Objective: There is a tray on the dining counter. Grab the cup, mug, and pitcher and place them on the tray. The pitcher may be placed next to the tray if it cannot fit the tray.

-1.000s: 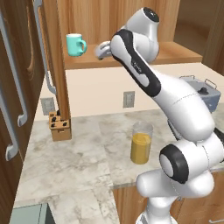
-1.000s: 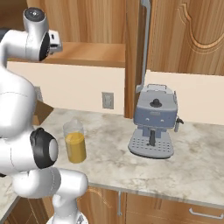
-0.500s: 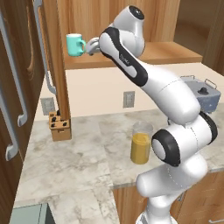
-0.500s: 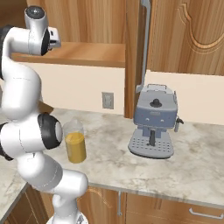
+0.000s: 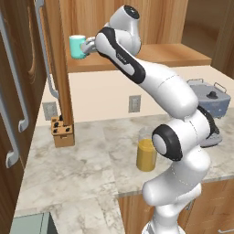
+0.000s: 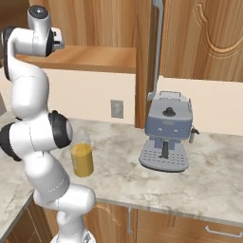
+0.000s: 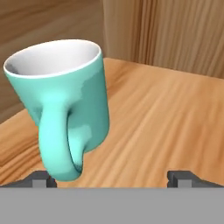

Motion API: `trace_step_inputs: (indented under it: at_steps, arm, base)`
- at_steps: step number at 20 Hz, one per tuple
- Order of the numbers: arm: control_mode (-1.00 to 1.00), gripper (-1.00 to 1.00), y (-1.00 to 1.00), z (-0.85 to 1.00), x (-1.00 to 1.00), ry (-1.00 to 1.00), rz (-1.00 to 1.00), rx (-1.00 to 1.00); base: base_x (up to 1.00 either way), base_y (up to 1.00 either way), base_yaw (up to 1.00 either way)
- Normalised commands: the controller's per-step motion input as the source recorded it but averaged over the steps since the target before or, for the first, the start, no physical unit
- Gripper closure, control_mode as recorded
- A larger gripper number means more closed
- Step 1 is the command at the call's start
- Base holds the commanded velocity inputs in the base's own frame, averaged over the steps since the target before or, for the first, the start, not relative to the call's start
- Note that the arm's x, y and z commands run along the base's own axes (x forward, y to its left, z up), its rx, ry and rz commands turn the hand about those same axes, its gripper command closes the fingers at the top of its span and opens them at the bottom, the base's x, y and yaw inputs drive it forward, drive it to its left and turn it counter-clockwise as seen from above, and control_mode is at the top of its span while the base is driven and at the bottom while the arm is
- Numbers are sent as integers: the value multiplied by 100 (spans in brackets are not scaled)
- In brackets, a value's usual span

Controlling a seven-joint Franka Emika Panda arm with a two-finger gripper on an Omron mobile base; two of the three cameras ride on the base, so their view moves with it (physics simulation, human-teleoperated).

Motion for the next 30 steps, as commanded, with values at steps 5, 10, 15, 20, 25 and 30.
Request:
trace_step_inputs:
  at_steps: [5, 10, 15, 20, 25, 30]
  arm:
    - [-100, -100, 21, 2, 38, 0, 2, 0]
    - [-100, -100, 24, 0, 35, 0, 2, 0]
    - [-100, -100, 16, 0, 5, 0, 5, 0]
    - [-100, -100, 9, 0, 0, 0, 8, 0]
    - [-100, -100, 3, 0, 0, 0, 9, 0]
    - [-100, -100, 12, 0, 3, 0, 9, 0]
  base:
    - [0, 0, 0]
    - [0, 0, 0]
    - [0, 0, 0]
    - [0, 0, 0]
    - [0, 0, 0]
    - [0, 0, 0]
